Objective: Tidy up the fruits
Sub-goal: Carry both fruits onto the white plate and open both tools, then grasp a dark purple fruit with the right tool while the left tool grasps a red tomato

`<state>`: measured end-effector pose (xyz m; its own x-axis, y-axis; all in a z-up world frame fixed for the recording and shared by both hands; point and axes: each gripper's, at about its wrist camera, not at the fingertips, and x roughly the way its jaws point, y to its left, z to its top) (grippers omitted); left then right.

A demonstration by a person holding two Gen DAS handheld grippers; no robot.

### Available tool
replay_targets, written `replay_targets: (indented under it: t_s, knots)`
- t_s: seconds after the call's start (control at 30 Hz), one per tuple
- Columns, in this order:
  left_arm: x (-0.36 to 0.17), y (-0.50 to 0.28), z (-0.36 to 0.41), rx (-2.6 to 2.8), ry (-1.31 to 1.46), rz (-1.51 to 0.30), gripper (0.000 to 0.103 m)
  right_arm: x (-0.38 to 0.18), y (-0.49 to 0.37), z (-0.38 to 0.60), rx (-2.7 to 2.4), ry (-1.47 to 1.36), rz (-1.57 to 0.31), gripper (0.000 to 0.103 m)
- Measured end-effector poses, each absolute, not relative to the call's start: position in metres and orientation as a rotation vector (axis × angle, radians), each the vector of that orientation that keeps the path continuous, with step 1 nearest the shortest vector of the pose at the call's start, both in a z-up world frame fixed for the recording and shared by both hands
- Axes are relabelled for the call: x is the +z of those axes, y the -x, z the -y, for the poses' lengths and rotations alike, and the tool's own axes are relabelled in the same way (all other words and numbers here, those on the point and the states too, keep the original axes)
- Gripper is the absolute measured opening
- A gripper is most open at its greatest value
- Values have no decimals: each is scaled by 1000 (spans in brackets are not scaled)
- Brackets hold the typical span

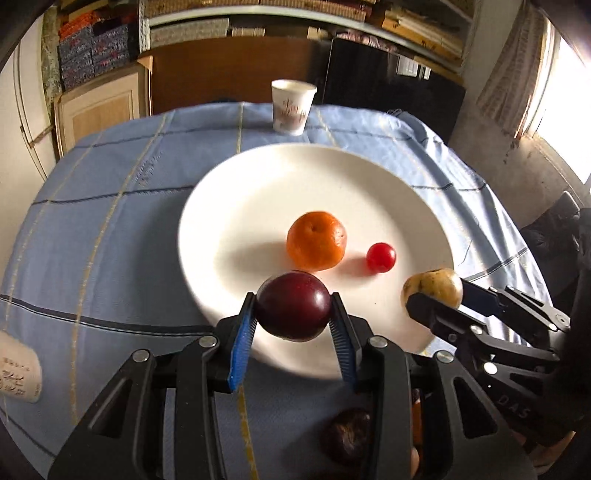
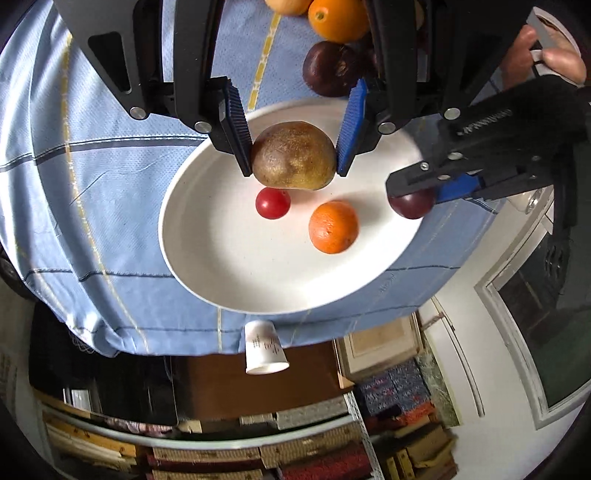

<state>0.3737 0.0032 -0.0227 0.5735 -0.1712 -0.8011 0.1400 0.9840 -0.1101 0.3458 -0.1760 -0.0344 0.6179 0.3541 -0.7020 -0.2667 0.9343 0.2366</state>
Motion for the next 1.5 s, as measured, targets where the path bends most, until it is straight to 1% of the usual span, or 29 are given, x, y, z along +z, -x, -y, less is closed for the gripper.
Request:
replay_targets:
  t_s: [0.07,0.1,0.13,0.17,0.2,0.23,0.3,0.33,0.4,0.47,0.57,0.67,0.8,0.93,1.13,1.5]
  knots:
    - [-26,-375,-1,-167,25,-944,42,-37,-350,175,363,-110,-845,47]
    - [-24,-373,-1,-160,20,-932,54,-38,-351,174,368,-108,-849,49]
    - [-20,-368,-1,-151,19,-913,62,-37,-351,175,379,-112,-844,49]
    - [-15,-364,-2,-147,21,-893,65,-34,-349,177,387,-119,-833,50]
    - [-11,-359,-3,-150,25,-880,73,-30,-347,179,392,-124,-823,52]
    - [-4,-350,-7,-154,36,-862,84,-22,-339,185,409,-133,-799,54]
    - [12,-320,-17,-145,64,-794,95,-8,-321,197,434,-134,-743,63]
    - [17,-307,-20,-138,69,-763,98,0,-308,204,443,-121,-701,65]
    - [21,-274,-29,-124,71,-699,99,10,-283,220,448,-87,-615,74]
    - [17,-247,-36,-127,66,-658,99,11,-254,241,420,-40,-534,77]
    - [-1,-216,-45,-72,52,-671,99,-1,-234,267,399,-38,-555,78]
    - [-8,-192,-54,-61,60,-661,99,-13,-218,292,374,-75,-583,78]
    - [-17,-170,-63,-28,71,-655,99,-22,-197,307,343,-57,-587,78]
    - [-23,-164,-61,-75,85,-691,99,-31,-193,305,369,-56,-623,78]
    - [-27,-167,-54,-70,56,-718,99,-43,-194,289,326,50,-667,78]
    - [-35,-175,-61,-36,87,-774,99,-55,-202,291,304,42,-746,78]
